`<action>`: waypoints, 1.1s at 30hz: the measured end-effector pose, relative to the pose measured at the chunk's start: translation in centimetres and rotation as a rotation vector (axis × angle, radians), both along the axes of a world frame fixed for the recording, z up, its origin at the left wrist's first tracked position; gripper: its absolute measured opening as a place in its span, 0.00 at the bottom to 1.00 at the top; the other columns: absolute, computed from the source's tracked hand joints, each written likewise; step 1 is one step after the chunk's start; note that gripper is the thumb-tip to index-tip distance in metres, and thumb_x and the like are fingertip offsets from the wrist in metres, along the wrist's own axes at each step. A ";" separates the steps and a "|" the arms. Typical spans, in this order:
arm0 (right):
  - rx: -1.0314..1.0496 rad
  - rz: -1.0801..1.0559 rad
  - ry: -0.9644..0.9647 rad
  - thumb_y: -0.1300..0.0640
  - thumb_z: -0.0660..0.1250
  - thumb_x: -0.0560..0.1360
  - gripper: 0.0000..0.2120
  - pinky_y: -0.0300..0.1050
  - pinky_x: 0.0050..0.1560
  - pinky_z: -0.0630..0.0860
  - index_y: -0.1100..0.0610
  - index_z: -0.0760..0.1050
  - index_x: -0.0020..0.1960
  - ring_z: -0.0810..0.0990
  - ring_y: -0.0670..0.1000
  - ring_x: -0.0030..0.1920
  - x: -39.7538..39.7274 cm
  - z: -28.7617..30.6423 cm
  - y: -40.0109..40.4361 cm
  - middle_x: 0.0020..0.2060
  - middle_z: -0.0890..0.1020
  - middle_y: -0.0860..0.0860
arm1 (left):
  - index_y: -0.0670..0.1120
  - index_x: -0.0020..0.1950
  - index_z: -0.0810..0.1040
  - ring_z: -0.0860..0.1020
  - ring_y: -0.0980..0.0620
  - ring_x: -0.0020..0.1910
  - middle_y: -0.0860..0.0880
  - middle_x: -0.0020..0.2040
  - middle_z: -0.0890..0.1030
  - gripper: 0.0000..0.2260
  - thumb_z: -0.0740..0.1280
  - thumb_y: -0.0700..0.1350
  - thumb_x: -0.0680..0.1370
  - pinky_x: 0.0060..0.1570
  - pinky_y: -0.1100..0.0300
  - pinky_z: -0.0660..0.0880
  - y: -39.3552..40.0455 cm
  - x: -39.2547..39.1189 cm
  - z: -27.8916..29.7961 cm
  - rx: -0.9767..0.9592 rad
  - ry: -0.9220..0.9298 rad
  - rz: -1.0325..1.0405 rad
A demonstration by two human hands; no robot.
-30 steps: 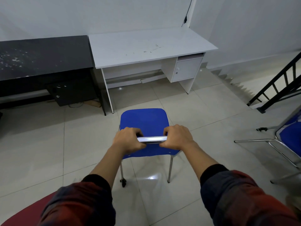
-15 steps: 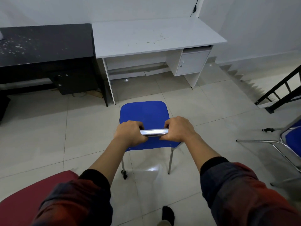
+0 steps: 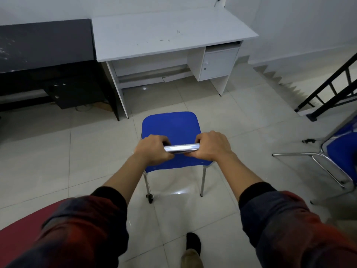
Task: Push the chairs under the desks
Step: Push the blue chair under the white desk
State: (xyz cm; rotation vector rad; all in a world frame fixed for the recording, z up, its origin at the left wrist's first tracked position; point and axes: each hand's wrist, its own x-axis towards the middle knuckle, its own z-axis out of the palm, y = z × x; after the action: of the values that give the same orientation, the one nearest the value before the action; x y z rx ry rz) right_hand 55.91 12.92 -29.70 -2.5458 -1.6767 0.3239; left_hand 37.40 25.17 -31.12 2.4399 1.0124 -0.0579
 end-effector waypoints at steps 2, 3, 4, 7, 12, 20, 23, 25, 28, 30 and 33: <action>-0.004 -0.041 0.016 0.25 0.68 0.63 0.27 0.42 0.35 0.75 0.49 0.79 0.42 0.79 0.51 0.35 0.0 -0.3 -0.7 0.34 0.80 0.46 | 0.56 0.54 0.80 0.77 0.55 0.43 0.58 0.47 0.80 0.14 0.72 0.56 0.70 0.43 0.59 0.77 -0.3 0.1 0.0 -0.003 -0.023 -0.016; 0.002 -0.055 0.019 0.25 0.67 0.62 0.28 0.42 0.35 0.75 0.49 0.79 0.42 0.79 0.50 0.34 -0.1 -0.4 -0.9 0.34 0.80 0.46 | 0.56 0.54 0.80 0.77 0.55 0.43 0.58 0.46 0.80 0.14 0.72 0.55 0.69 0.43 0.60 0.77 -0.4 0.1 0.1 -0.002 -0.031 -0.023; 0.006 -0.066 0.022 0.25 0.66 0.61 0.28 0.42 0.35 0.76 0.49 0.78 0.42 0.79 0.50 0.34 -0.2 -0.6 -0.9 0.33 0.80 0.45 | 0.55 0.54 0.80 0.78 0.55 0.43 0.58 0.46 0.80 0.14 0.73 0.55 0.69 0.43 0.60 0.77 -0.3 0.0 0.0 -0.004 -0.036 -0.032; 0.001 -0.081 0.013 0.31 0.69 0.64 0.22 0.42 0.36 0.77 0.49 0.80 0.45 0.79 0.50 0.34 -0.4 -0.8 -0.9 0.34 0.80 0.45 | 0.54 0.54 0.81 0.78 0.55 0.43 0.57 0.46 0.81 0.14 0.73 0.54 0.70 0.43 0.60 0.77 0.1 0.0 0.0 -0.035 -0.044 -0.054; -0.006 -0.080 -0.012 0.37 0.70 0.68 0.18 0.42 0.37 0.78 0.50 0.81 0.47 0.80 0.51 0.36 -0.7 -0.2 -0.2 0.36 0.82 0.47 | 0.52 0.55 0.80 0.78 0.54 0.45 0.55 0.49 0.81 0.14 0.72 0.51 0.71 0.46 0.58 0.78 1.4 0.3 0.3 -0.094 -0.006 -0.103; 0.026 -0.044 0.024 0.37 0.70 0.69 0.18 0.42 0.34 0.74 0.52 0.77 0.45 0.78 0.51 0.35 -1.5 -0.1 3.2 0.36 0.80 0.48 | 0.51 0.54 0.79 0.79 0.54 0.44 0.53 0.46 0.81 0.15 0.72 0.56 0.71 0.47 0.56 0.80 5.3 0.2 0.9 0.001 0.162 -0.063; 0.026 0.013 0.038 0.37 0.70 0.68 0.19 0.43 0.35 0.76 0.53 0.78 0.44 0.78 0.50 0.35 -0.2 -0.1 4.3 0.35 0.80 0.49 | 0.52 0.56 0.79 0.79 0.53 0.44 0.53 0.47 0.82 0.17 0.71 0.58 0.71 0.46 0.57 0.80 5.5 0.9 0.8 0.036 0.177 0.007; 0.029 0.042 0.048 0.38 0.70 0.67 0.19 0.45 0.37 0.80 0.53 0.79 0.44 0.80 0.51 0.35 1.3 -0.1 5.1 0.35 0.81 0.49 | 0.52 0.57 0.79 0.79 0.52 0.45 0.53 0.48 0.82 0.17 0.70 0.59 0.71 0.46 0.57 0.79 5.4 2.0 0.9 0.069 0.171 0.056; 0.025 0.054 0.028 0.38 0.70 0.65 0.18 0.44 0.37 0.79 0.53 0.80 0.42 0.80 0.52 0.36 4.1 0.2 6.0 0.34 0.81 0.49 | 0.55 0.55 0.80 0.78 0.51 0.45 0.53 0.48 0.81 0.17 0.70 0.59 0.70 0.46 0.56 0.78 5.3 4.5 0.8 0.074 0.142 0.100; 0.017 0.069 0.012 0.39 0.71 0.65 0.17 0.41 0.34 0.75 0.52 0.81 0.42 0.79 0.51 0.35 6.0 0.3 6.5 0.33 0.81 0.48 | 0.56 0.54 0.80 0.78 0.52 0.44 0.54 0.47 0.81 0.17 0.69 0.61 0.68 0.45 0.56 0.78 5.4 6.0 0.7 0.069 0.122 0.119; 0.003 0.064 0.020 0.40 0.71 0.65 0.15 0.41 0.35 0.75 0.50 0.80 0.44 0.79 0.51 0.36 7.4 0.3 6.9 0.34 0.80 0.47 | 0.55 0.53 0.79 0.78 0.52 0.44 0.55 0.47 0.81 0.17 0.70 0.60 0.68 0.43 0.58 0.77 6.1 7.2 0.4 0.043 0.106 0.097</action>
State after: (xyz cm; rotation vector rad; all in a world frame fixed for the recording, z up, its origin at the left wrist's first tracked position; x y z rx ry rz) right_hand 63.27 19.87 -29.39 -2.4823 -1.7525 0.3505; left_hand 44.58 31.23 -30.68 2.4443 1.1877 -0.1351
